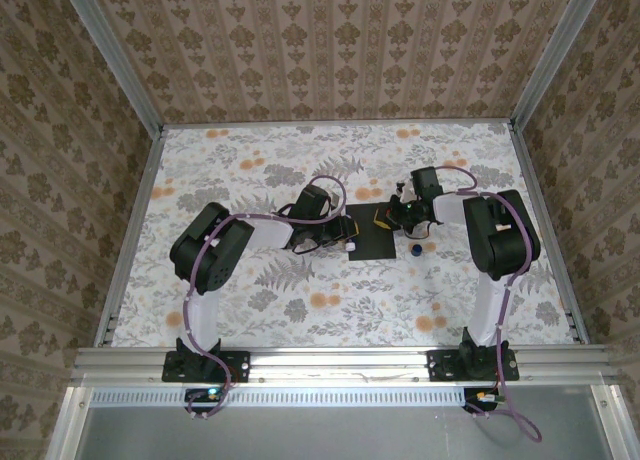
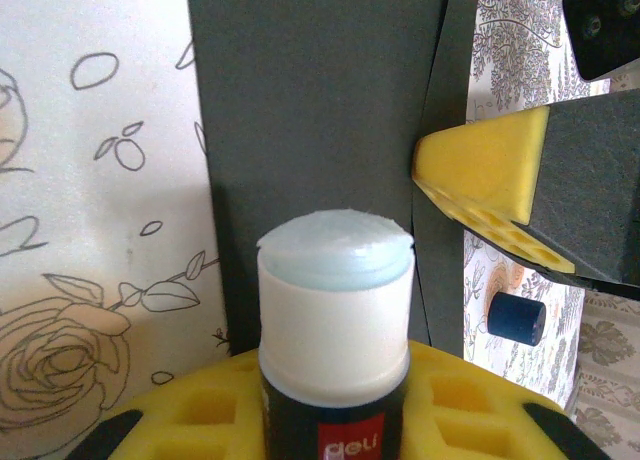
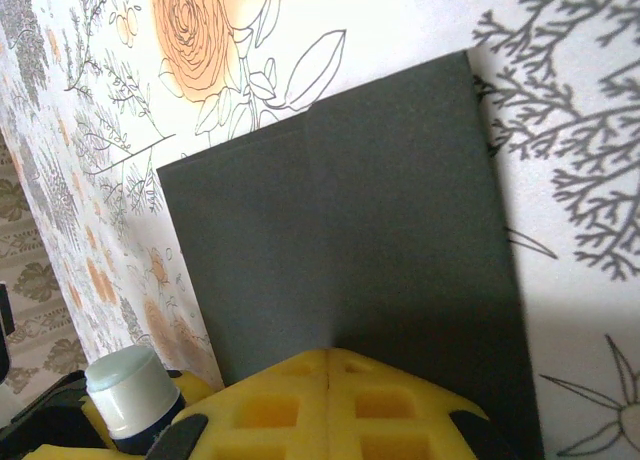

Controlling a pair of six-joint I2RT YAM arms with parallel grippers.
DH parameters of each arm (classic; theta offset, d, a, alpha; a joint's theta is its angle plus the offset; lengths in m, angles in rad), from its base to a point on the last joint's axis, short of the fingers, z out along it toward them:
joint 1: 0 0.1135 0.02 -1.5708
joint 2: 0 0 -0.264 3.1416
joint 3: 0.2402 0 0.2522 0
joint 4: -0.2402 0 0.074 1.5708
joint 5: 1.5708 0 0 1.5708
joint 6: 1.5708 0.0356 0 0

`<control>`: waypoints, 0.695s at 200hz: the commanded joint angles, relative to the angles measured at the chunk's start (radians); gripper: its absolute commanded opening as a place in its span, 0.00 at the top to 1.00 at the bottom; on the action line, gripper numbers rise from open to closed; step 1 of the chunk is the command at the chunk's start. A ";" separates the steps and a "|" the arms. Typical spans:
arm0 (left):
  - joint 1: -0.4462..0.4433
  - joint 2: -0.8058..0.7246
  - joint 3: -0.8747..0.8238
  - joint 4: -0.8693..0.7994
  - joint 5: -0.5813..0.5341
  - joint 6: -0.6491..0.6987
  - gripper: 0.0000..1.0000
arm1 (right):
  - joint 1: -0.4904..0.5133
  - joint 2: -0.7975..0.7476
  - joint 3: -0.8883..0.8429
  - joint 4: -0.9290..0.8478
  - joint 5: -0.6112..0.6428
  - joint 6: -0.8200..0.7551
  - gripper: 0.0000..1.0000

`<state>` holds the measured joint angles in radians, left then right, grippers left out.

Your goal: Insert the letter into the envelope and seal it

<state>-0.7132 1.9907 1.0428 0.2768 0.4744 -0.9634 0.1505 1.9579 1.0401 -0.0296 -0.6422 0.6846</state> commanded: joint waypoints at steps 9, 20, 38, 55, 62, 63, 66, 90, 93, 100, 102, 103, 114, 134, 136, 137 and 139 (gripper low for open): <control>-0.013 0.003 -0.009 -0.008 -0.002 0.022 1.00 | -0.006 -0.095 -0.018 -0.037 0.033 -0.010 1.00; -0.014 0.003 -0.011 -0.007 -0.003 0.021 1.00 | -0.006 -0.119 -0.026 -0.040 0.032 -0.006 1.00; -0.015 0.004 -0.013 -0.005 -0.003 0.018 1.00 | -0.007 -0.148 -0.043 -0.049 0.028 -0.005 1.00; -0.015 0.005 -0.012 -0.004 -0.003 0.016 1.00 | -0.006 -0.164 -0.060 -0.053 0.025 -0.005 1.00; -0.015 0.005 -0.012 -0.003 -0.003 0.017 1.00 | -0.006 -0.170 -0.073 -0.048 0.023 -0.002 1.00; -0.015 0.005 -0.012 -0.003 -0.003 0.017 1.00 | -0.006 -0.171 -0.075 -0.048 0.023 -0.002 1.00; -0.015 0.005 -0.013 -0.003 -0.003 0.017 1.00 | -0.005 -0.172 -0.078 -0.047 0.022 -0.001 1.00; -0.015 0.004 -0.013 -0.003 -0.003 0.017 1.00 | -0.004 -0.173 -0.108 -0.043 0.034 0.008 1.00; -0.015 0.003 -0.013 -0.005 -0.002 0.017 1.00 | -0.003 -0.174 -0.111 -0.043 0.035 0.009 1.00; -0.015 0.003 -0.013 -0.004 -0.003 0.017 1.00 | -0.002 -0.174 -0.117 -0.043 0.043 0.012 1.00; -0.015 0.003 -0.012 -0.004 -0.002 0.017 1.00 | -0.002 -0.175 -0.119 -0.045 0.044 0.013 1.00; -0.015 0.003 -0.013 -0.005 -0.003 0.017 1.00 | -0.001 -0.176 -0.119 -0.045 0.046 0.013 1.00; -0.015 0.002 -0.013 -0.005 -0.003 0.018 1.00 | 0.006 -0.178 -0.126 -0.049 0.055 0.015 1.00; -0.015 0.001 -0.012 -0.006 -0.003 0.018 1.00 | 0.011 -0.175 -0.143 -0.036 0.062 0.023 1.00; -0.015 0.002 -0.011 -0.006 -0.003 0.018 1.00 | 0.012 -0.174 -0.143 -0.035 0.062 0.025 1.00; -0.014 0.001 -0.012 -0.006 -0.003 0.018 1.00 | 0.012 -0.174 -0.144 -0.034 0.062 0.024 1.00; -0.015 0.002 -0.011 -0.007 -0.003 0.018 1.00 | 0.011 -0.173 -0.145 -0.032 0.062 0.027 1.00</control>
<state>-0.7132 1.9907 1.0428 0.2771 0.4744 -0.9638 0.1532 1.8015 0.9161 -0.0589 -0.6075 0.6895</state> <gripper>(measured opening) 0.259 0.057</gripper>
